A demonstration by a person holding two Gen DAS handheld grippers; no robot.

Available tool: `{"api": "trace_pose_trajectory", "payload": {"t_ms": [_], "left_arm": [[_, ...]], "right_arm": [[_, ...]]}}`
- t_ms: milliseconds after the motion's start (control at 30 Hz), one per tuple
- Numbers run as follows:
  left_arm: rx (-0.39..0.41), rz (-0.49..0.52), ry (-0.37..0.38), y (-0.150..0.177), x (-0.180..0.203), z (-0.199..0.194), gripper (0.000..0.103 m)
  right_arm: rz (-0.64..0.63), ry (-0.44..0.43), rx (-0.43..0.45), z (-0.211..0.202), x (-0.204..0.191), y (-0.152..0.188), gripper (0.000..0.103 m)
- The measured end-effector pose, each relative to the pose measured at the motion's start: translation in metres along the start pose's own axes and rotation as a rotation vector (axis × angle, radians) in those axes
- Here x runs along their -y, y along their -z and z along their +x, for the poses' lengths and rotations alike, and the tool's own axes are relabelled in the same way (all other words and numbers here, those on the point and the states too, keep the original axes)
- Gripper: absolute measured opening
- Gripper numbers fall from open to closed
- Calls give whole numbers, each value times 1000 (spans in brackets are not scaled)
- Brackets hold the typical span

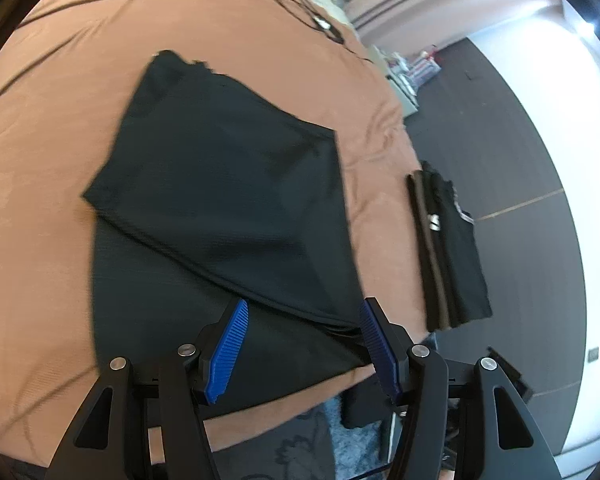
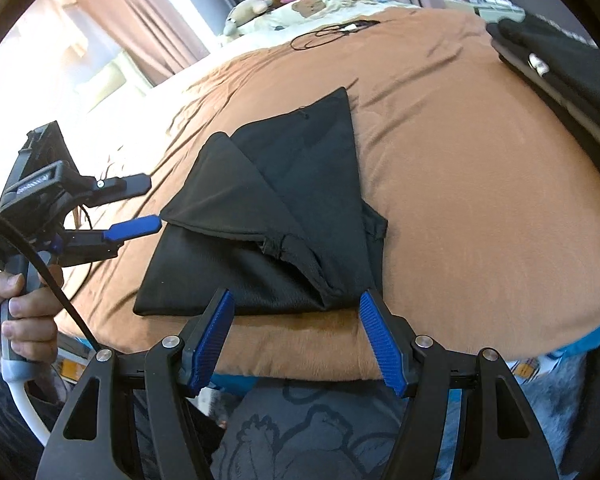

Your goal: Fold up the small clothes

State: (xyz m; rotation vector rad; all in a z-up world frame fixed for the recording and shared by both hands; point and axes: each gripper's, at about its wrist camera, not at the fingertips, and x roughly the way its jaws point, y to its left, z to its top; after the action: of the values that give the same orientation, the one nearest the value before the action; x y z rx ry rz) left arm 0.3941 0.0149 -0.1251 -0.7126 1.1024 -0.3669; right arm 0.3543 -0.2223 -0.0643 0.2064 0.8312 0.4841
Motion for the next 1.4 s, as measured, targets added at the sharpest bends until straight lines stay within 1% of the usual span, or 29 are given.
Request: {"api": "trace_pose_trajectory", "payload": {"t_ms": [67, 167, 233, 300, 333, 367, 467, 567, 667, 733, 800, 833, 867, 900, 933, 1033, 1100, 1200, 1400], "left_arm": [[3, -16, -11, -2, -8, -2, 60], [8, -38, -28, -4, -18, -4, 60], [9, -54, -37, -6, -25, -4, 60], [9, -69, -45, -8, -31, -4, 60], [7, -76, -47, -9, -34, -3, 60], [4, -83, -47, -10, -36, -2, 60], [-24, -116, -44, -15, -45, 6, 60], [-31, -144, -46, -21, -52, 12, 60], [-33, -160, -72, -29, -57, 19, 60], [-29, -171, -76, -33, -60, 22, 60], [-18, -179, -83, -38, -61, 23, 60], [-13, -177, -85, -41, -61, 24, 55], [-6, -171, -85, -43, -60, 24, 48], [-4, -163, -89, -46, -58, 26, 27], [-8, -162, -92, -48, -57, 28, 12], [4, -145, -68, -56, -50, 32, 4], [27, -110, -70, -63, -40, 31, 4], [48, -78, -53, -77, -27, 29, 4], [64, 2, -49, -102, 5, 34, 4]], "right_arm": [[-26, 12, -8, 3, -1, -5, 64], [-53, 23, -25, 10, -1, -10, 55], [-68, 29, -37, 16, 1, -15, 54], [-91, 29, -43, 19, 0, -19, 47], [-101, 24, -47, 20, -1, -21, 47], [-113, 18, -52, 22, -1, -22, 46], [-145, 15, -71, 29, -4, -26, 40], [-175, 5, -77, 31, -7, -27, 39], [-210, -2, -90, 35, -10, -28, 39], [-224, -3, -109, 40, -9, -28, 30], [-207, 9, -126, 45, -3, -30, 7], [-194, 19, -121, 45, 0, -32, 3], [-172, 33, -103, 44, 3, -33, 3], [-132, 33, -85, 41, 11, -35, 3], [-105, 20, -79, 40, 16, -36, 2], [-56, 9, -58, 36, 26, -35, 2], [-46, -7, -62, 36, 27, -32, 2], [-35, -25, -67, 35, 28, -27, 2], [7, -65, -74, 33, 36, -27, 2]]}}
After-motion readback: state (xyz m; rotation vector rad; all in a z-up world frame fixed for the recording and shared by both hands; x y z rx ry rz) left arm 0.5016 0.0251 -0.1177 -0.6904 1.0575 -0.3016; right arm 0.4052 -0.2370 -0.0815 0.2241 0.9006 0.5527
